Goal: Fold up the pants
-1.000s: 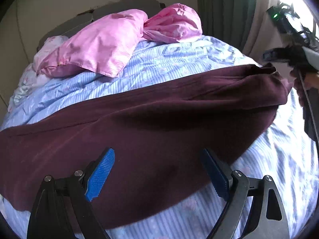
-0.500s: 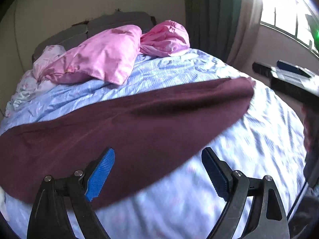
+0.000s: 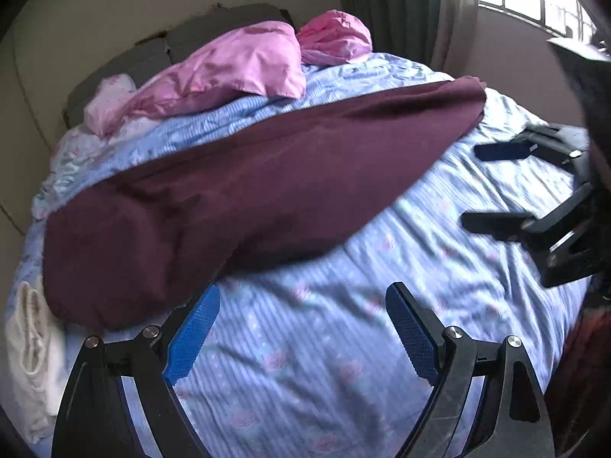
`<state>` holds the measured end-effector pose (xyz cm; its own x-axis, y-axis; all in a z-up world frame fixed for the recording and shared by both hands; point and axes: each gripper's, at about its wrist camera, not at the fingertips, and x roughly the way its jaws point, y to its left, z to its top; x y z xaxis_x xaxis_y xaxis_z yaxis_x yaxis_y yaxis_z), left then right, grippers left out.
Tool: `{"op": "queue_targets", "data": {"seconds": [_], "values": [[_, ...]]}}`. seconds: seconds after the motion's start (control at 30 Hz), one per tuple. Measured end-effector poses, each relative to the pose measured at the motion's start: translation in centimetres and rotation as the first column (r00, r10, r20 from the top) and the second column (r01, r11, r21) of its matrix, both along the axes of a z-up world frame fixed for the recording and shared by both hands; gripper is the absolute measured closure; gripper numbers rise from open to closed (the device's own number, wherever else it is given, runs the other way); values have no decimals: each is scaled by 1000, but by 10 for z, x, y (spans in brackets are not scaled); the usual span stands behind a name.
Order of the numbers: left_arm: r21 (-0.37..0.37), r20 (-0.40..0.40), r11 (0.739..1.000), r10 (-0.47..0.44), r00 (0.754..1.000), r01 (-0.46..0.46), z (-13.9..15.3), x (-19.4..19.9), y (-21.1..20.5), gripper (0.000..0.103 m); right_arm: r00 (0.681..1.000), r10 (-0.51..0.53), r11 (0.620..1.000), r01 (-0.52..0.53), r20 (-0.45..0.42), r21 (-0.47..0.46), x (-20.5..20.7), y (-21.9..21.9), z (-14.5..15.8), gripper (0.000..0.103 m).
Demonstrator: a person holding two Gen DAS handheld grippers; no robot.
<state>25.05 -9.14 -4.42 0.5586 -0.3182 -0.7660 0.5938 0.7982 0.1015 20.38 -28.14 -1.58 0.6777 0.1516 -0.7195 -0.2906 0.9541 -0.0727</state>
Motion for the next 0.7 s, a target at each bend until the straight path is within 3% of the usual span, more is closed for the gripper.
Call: {"op": "queue_targets", "data": {"seconds": [0.07,0.13,0.3,0.4,0.5,0.57,0.7], "values": [[-29,-18,1000,-12,1000,12,-8,7,9,25,998,45,997,-42,-53,61,14,16,-13,24],[-35,-34,999,-16,999,15,-16,15,11,39,995,67,994,-61,-69,88,17,29,-24,32],[-97,-126,995,-38,991,26,-41,41,9,55,990,80,992,-68,-116,102,31,48,-49,44],[-173,-209,985,-8,978,-29,-54,64,12,64,987,81,992,-66,-142,105,37,47,-60,47],[-189,-223,975,70,972,-114,-62,85,19,81,982,92,991,-74,-167,113,44,46,-68,49],[-209,-206,963,128,970,-171,-56,100,28,82,979,100,988,-77,-178,130,49,47,-72,49],[-279,-241,934,157,958,-223,-41,125,38,85,976,127,984,-102,-176,145,59,54,-75,49]]}}
